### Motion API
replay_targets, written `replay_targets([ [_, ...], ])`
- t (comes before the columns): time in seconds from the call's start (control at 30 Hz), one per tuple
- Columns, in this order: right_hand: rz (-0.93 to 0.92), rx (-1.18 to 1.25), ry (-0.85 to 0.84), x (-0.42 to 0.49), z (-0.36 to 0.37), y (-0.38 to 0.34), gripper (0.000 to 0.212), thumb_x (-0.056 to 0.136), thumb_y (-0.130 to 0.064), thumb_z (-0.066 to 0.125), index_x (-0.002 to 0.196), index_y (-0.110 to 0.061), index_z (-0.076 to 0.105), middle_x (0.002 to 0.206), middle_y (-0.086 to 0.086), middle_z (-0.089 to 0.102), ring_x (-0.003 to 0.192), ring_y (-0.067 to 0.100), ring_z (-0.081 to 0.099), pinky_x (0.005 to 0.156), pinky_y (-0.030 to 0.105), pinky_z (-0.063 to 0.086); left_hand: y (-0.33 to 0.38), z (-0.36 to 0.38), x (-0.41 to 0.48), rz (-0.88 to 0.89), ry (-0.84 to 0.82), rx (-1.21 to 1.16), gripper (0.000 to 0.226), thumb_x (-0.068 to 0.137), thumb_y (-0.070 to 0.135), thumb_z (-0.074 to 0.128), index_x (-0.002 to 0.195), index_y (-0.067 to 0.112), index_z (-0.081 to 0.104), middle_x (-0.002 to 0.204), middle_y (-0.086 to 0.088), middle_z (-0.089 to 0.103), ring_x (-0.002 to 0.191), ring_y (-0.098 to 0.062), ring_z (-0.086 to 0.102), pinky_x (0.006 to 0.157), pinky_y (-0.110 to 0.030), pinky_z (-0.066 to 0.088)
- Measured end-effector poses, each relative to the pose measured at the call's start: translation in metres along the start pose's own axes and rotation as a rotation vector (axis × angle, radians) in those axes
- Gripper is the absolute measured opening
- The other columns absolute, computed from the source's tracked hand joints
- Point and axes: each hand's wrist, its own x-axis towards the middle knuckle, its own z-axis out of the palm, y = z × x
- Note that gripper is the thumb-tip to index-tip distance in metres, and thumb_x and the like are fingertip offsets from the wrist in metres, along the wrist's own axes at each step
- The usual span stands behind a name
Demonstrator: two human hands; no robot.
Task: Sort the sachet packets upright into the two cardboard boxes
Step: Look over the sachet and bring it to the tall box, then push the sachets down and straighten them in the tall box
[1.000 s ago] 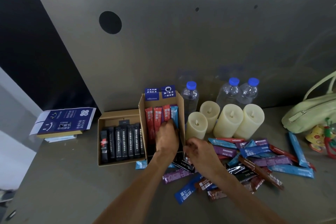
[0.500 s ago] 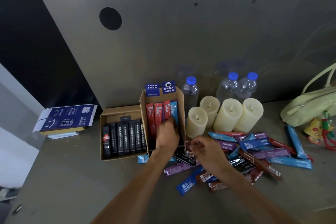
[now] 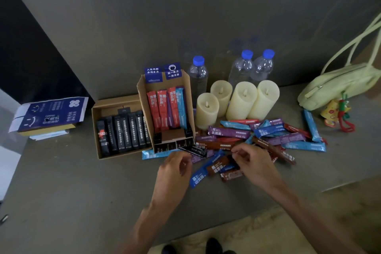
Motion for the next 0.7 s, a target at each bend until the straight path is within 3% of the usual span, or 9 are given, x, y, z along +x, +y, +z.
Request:
replay_targets([
  [0.1,0.018,-0.001,0.024,-0.009,0.001,0.008,0.012,0.092,-0.013,0.068,0.098,-0.023,0.070,0.090,-0.019,0.065,0.081,-0.015,0.061,0.071,0.001,0.045,0.001,0.021,-0.007,-0.013,-0.150,0.093,0.010,0.087,0.021,0.068,0.094,0.025,0.063,0.089,0.013,0.059,0.077,-0.006,0.055,0.068,-0.026,0.048],
  [0.27,0.029,0.008,0.041,-0.020,0.003,0.016,0.011,0.091,-0.010,0.068,0.094,-0.020,0.070,0.087,-0.019,0.065,0.086,-0.019,0.059,0.069,0.000,0.044,0.018,0.049,-0.001,-0.241,-0.224,0.096,0.019,0.087,0.043,0.067,0.093,0.026,0.063,0.084,0.011,0.063,0.077,-0.010,0.061,0.069,-0.032,0.054],
  [0.4,0.020,-0.014,0.050,-0.024,0.001,0.017,0.011,0.091,-0.012,0.068,0.094,-0.022,0.070,0.088,-0.017,0.066,0.081,-0.012,0.062,0.069,0.003,0.047,0.028,0.056,0.007,-0.282,-0.276,0.046,0.010,0.086,0.032,0.070,0.084,0.025,0.063,0.078,0.009,0.065,0.073,-0.007,0.062,0.070,-0.035,0.056],
  [0.57,-0.024,-0.106,0.099,-0.021,-0.002,0.022,0.013,0.090,-0.012,0.068,0.097,-0.024,0.068,0.095,-0.015,0.061,0.087,0.000,0.062,0.076,0.017,0.053,0.044,0.041,0.007,-0.177,-0.203,0.030,0.014,0.092,0.017,0.063,0.081,0.024,0.057,0.075,0.011,0.063,0.068,0.000,0.059,0.055,-0.014,0.043],
  [0.7,-0.092,-0.126,0.122,-0.013,-0.010,0.017,0.029,0.088,-0.012,0.070,0.115,-0.022,0.066,0.116,-0.010,0.061,0.103,0.003,0.058,0.087,0.014,0.047,0.058,0.015,0.015,0.008,-0.113,0.040,0.016,0.093,0.012,0.059,0.082,0.023,0.055,0.074,0.012,0.062,0.067,-0.001,0.058,0.057,-0.016,0.040],
])
